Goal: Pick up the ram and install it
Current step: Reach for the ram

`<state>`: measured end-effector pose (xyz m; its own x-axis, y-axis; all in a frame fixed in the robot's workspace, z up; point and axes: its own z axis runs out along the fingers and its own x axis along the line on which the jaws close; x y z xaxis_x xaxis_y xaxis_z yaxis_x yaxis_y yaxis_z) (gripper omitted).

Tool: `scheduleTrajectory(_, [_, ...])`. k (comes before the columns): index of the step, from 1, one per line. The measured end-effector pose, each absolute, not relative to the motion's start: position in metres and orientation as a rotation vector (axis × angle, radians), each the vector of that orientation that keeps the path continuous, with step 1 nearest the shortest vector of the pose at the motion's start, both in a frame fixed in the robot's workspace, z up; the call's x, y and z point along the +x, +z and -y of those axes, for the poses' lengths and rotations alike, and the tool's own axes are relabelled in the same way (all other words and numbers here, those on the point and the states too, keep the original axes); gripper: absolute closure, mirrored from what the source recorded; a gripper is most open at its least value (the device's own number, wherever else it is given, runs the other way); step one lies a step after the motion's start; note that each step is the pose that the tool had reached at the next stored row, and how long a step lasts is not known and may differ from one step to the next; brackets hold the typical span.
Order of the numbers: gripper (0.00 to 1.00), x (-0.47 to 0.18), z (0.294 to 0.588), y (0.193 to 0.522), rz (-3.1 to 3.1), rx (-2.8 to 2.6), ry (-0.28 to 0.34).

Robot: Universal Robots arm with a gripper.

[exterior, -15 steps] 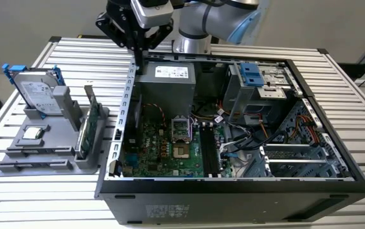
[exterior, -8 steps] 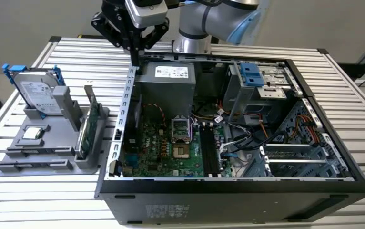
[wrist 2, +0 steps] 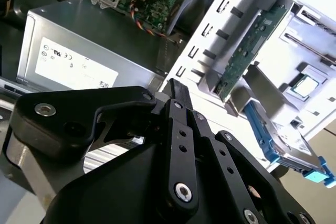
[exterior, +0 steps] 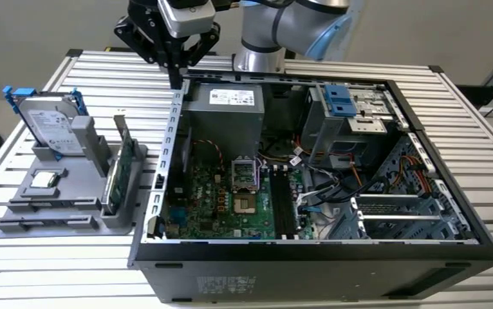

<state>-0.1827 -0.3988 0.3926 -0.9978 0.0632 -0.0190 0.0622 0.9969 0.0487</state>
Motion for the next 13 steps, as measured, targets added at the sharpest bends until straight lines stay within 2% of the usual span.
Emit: scheduleTrajectory(13, [1.0, -0.206, 0.399, 0.393, -3.119, 0.087, 0.075])
